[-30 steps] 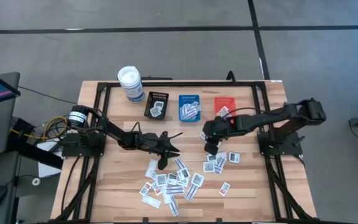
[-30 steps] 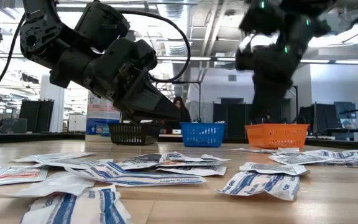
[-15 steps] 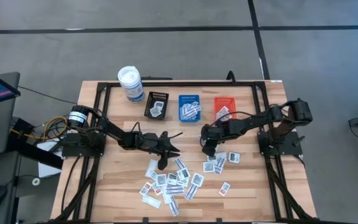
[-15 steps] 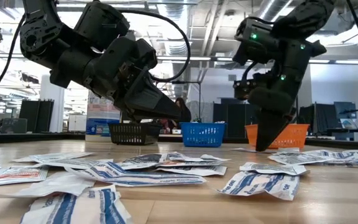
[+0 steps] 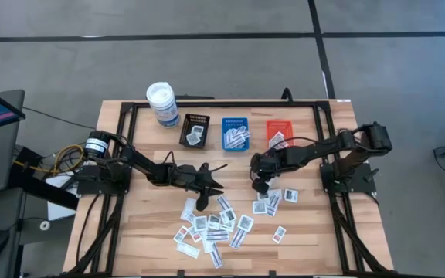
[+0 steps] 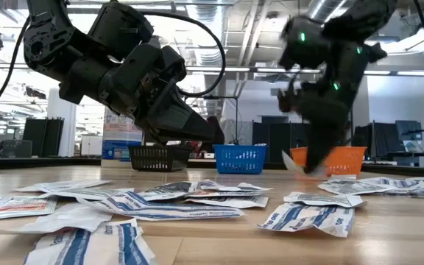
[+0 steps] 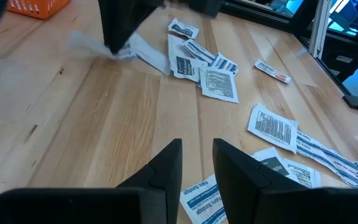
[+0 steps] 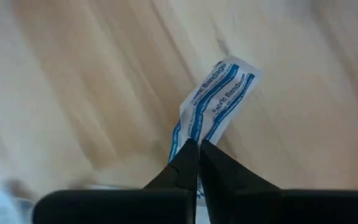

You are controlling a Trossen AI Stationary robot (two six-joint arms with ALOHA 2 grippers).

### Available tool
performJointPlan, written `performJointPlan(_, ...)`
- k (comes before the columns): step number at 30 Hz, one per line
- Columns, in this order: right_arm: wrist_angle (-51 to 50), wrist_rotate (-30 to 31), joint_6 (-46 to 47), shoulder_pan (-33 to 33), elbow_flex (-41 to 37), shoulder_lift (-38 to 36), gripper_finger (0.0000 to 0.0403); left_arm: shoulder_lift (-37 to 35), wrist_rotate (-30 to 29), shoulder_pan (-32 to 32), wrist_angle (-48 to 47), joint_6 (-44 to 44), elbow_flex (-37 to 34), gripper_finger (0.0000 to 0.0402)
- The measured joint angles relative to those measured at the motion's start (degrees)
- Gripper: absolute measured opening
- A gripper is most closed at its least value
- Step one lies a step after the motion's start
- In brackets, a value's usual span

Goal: Pick & Place First Aid Supplies
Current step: Put the blue bandage into the blue bin

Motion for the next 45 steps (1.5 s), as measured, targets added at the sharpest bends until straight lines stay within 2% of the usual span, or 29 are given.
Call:
performJointPlan(4, 1.6, 2.7, -3.7, -0.1, 2.7, -3.4, 0.0012, 0.0, 0.0, 0.0, 0.0, 0.0, 0.0, 0.0090)
performJointPlan(9, 6.2, 15.3, -10.8, -3.0, 6.8, -5.5, 0.0011, 0.0, 0.0, 0.0, 0.0, 0.0, 0.0, 0.0090)
performJointPlan(11, 9.1, 17.5, -13.5, -5.4, 8.2, -5.4, 0.0008, 0.0, 0.0, 0.0, 0.0, 0.0, 0.0, 0.0090)
performJointPlan(14, 15.7, 16.3, -15.9, -9.5, 9.7, -4.7, 0.0006, 0.0, 0.0, 0.0, 0.0, 0.0, 0.0, 0.0090)
performJointPlan(19, 17.3, 13.7, -21.0, -14.6, 9.7, -2.4, 0.0016, 0.0, 0.0, 0.0, 0.2, 0.0, 0.0, 0.0090)
performJointPlan(25, 20.2, 9.7, -22.8, -17.6, 9.7, 2.4, 0.0059, 0.0, 0.0, 0.2, 0.4, 0.2, 0.0, 0.0090)
performJointPlan(29, 23.0, 9.2, -23.8, -17.8, 9.8, 4.5, 0.0086, 0.0, 0.0, 0.2, 0.4, 0.2, 0.0, 0.0090)
performJointPlan(37, 17.5, 9.2, -24.7, -17.8, 9.9, 3.9, 0.0119, 0.0, 0.0, 0.2, 0.4, 0.2, 0.0, 0.0090)
performJointPlan(45, 10.3, 7.1, -26.2, -17.6, 9.8, 3.9, 0.0119, 0.0, 0.0, 0.2, 0.4, 0.2, 0.0, 0.0090)
